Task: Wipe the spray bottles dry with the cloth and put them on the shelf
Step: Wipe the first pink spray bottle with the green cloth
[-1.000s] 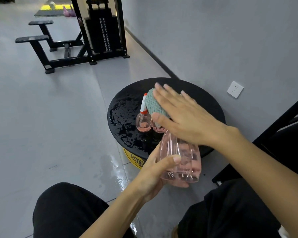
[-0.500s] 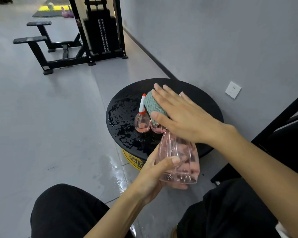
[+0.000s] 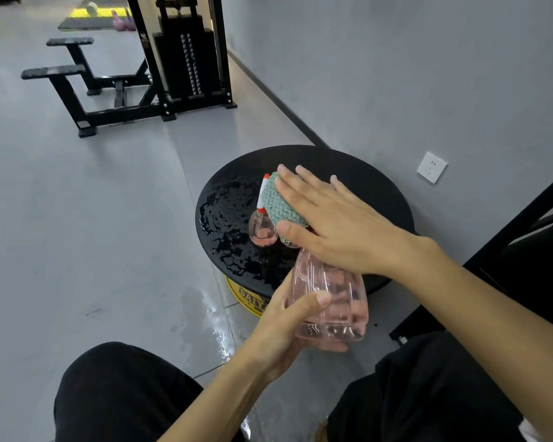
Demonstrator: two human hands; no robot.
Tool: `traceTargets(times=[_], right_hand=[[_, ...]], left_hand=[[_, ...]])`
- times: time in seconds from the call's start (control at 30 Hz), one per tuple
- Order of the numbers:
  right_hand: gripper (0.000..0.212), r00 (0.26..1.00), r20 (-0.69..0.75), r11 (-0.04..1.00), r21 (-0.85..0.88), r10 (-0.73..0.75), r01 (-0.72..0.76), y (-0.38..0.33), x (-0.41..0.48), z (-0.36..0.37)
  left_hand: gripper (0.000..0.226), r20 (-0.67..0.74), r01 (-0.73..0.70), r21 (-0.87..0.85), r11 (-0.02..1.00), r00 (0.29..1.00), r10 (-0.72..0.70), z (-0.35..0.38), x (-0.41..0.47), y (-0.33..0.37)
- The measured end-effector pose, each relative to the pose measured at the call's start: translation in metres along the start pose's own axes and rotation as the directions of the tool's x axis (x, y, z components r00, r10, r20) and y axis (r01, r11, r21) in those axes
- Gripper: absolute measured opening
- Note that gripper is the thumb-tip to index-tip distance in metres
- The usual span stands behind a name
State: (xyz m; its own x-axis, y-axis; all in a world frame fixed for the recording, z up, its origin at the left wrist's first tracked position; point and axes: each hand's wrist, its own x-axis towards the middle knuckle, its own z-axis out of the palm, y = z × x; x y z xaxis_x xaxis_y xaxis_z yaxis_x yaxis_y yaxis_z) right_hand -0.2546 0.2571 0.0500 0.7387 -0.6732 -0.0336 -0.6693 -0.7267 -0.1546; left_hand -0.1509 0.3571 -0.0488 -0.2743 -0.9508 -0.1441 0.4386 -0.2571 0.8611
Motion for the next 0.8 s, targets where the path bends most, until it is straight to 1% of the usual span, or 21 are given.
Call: traceTargets(times=[0.03, 0.07, 0.1, 0.13, 0.17, 0.2, 0.27, 0.3, 0.37, 0.4, 0.47, 0.57, 0.67, 0.8], right_hand=[[0.072, 1.000, 0.020, 1.000, -0.011, -0.022, 0.022, -0.002, -0.003, 0.001], [0.074, 0.998, 0.047, 0.998, -0.023, -0.052, 0.053, -0.004, -0.007, 0.002], [0.075, 0.994, 0.074, 0.996, -0.032, -0.082, 0.085, -0.006, -0.011, 0.003], [0.073, 0.990, 0.100, 0.994, -0.032, -0.100, 0.103, -0.008, -0.015, 0.004], [0.070, 0.987, 0.121, 0.994, -0.023, -0.101, 0.105, -0.008, -0.016, 0.003], [0.067, 0.988, 0.127, 0.996, -0.009, -0.092, 0.094, -0.007, -0.015, 0.002], [0.067, 0.994, 0.085, 0.998, 0.006, -0.064, 0.064, -0.004, -0.008, 0.000], [0.069, 0.997, 0.055, 0.999, 0.013, -0.048, 0.047, -0.002, -0.003, -0.001], [0.069, 1.000, 0.014, 0.999, 0.047, -0.012, 0.011, 0.001, 0.004, -0.002], [0.068, 1.000, 0.003, 0.998, 0.059, -0.001, 0.001, 0.002, 0.006, -0.001], [0.070, 1.000, 0.001, 0.999, 0.048, -0.007, 0.007, -0.001, 0.002, 0.003], [0.074, 0.996, 0.054, 0.997, 0.038, -0.065, 0.063, -0.012, -0.014, 0.007], [0.074, 0.995, 0.073, 0.998, 0.029, -0.062, 0.060, -0.015, -0.020, 0.007], [0.072, 1.000, -0.015, 1.000, 0.012, 0.001, -0.001, -0.010, -0.003, 0.006]], left_hand=[[0.074, -0.004, -0.002, -0.009, 1.000, 1.000, 0.002, -0.002, 0.000, 0.000], [0.076, -0.010, -0.001, -0.017, 1.000, 1.000, 0.001, -0.005, 0.000, 0.000], [0.083, -0.017, 0.009, -0.013, 1.000, 1.000, -0.010, -0.006, 0.000, 0.001], [0.090, -0.014, 0.017, 0.003, 1.000, 1.000, -0.017, -0.007, -0.001, 0.001], [0.093, -0.014, 0.019, 0.018, 1.000, 1.000, -0.019, -0.007, -0.002, 0.001], [0.090, -0.021, 0.015, 0.022, 1.000, 1.000, -0.015, -0.008, -0.002, 0.000], [0.074, -0.030, 0.010, 0.009, 1.000, 1.000, -0.010, -0.007, -0.002, 0.000], [0.073, -0.030, 0.014, 0.008, 1.000, 0.999, -0.014, -0.007, -0.002, 0.000], [0.085, -0.015, 0.014, 0.017, 1.000, 1.000, -0.014, -0.007, -0.001, 0.000], [0.086, -0.003, 0.007, 0.020, 1.000, 1.000, -0.007, -0.006, -0.002, 0.001], [0.079, -0.003, -0.011, 0.004, 1.000, 1.000, 0.011, -0.007, -0.002, 0.002], [0.071, -0.022, -0.027, -0.011, 1.000, 0.999, 0.027, -0.013, -0.003, 0.005], [0.085, -0.012, -0.009, -0.015, 1.000, 1.000, 0.009, -0.015, -0.003, 0.005], [0.084, -0.001, -0.015, 0.006, 1.000, 1.000, 0.015, -0.009, -0.003, 0.000]])
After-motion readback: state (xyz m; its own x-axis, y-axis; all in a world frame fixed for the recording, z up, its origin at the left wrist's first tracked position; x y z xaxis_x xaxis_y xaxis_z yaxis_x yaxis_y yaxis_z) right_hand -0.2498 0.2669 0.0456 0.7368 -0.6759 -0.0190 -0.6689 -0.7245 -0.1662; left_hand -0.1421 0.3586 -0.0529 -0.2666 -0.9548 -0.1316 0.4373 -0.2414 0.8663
